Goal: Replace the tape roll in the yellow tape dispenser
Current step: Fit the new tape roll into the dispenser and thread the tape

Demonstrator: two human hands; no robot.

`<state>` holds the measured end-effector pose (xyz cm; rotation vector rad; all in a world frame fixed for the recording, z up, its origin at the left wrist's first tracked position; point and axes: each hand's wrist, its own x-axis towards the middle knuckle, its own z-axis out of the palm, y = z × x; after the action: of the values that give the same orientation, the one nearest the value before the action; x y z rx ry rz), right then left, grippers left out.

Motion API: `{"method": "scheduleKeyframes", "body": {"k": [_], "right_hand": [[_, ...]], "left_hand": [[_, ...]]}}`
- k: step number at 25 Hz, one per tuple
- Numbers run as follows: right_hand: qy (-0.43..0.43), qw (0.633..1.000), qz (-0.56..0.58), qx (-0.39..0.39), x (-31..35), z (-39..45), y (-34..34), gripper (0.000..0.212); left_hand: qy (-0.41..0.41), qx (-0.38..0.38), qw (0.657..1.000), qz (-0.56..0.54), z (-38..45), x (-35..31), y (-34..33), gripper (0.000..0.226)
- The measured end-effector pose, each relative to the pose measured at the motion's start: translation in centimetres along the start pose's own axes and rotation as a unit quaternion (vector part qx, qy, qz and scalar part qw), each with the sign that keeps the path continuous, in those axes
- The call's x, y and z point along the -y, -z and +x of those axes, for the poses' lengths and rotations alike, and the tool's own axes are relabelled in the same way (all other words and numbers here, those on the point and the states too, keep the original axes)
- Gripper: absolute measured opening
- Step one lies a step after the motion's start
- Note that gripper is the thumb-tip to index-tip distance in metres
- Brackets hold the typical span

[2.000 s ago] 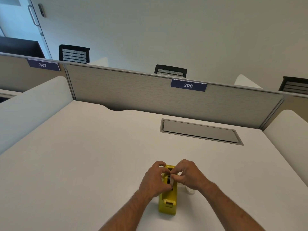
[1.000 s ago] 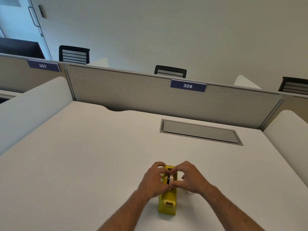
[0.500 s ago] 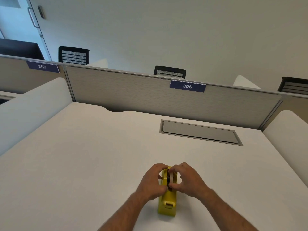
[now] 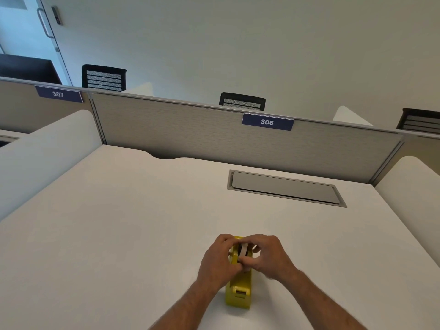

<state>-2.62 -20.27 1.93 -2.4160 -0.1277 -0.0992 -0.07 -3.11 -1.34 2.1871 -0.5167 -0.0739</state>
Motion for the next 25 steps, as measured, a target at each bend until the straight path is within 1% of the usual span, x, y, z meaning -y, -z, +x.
{"method": "scheduleKeyframes", "body": {"k": [4,8,11,13,16,20,25], "right_hand": [[-0.024,0.999,0.039,-0.027,0.0,0.0,0.2,0.037],[-0.039,0.996,0.067,-0.031,0.0,0.0,0.4,0.034],[-0.053,0.995,0.081,-0.011,-0.4,0.2,1.1,0.039],[-0.053,0.995,0.078,0.018,-0.5,0.2,1.8,0.044],[-0.045,0.996,0.064,0.051,-0.5,0.4,2.4,0.042],[-0.041,0.996,0.053,0.067,-0.5,0.5,2.7,0.039],[-0.026,0.996,0.044,0.074,-0.6,0.6,2.8,0.040]], "left_hand": [[-0.001,-0.033,0.999,0.003,-0.1,-0.3,-0.5,0.043],[-0.011,-0.021,0.999,0.022,-0.1,-0.5,-0.8,0.038],[-0.022,-0.012,0.999,0.045,-0.1,-0.5,-0.9,0.039],[-0.026,-0.010,0.998,0.056,-0.1,-0.6,-0.8,0.037],[-0.027,-0.002,0.998,0.065,0.0,-0.9,-0.6,0.036],[-0.023,0.009,0.995,0.094,-0.1,-1.0,-0.6,0.039],[-0.014,0.027,0.994,0.107,0.0,-1.1,-0.6,0.032]]}}
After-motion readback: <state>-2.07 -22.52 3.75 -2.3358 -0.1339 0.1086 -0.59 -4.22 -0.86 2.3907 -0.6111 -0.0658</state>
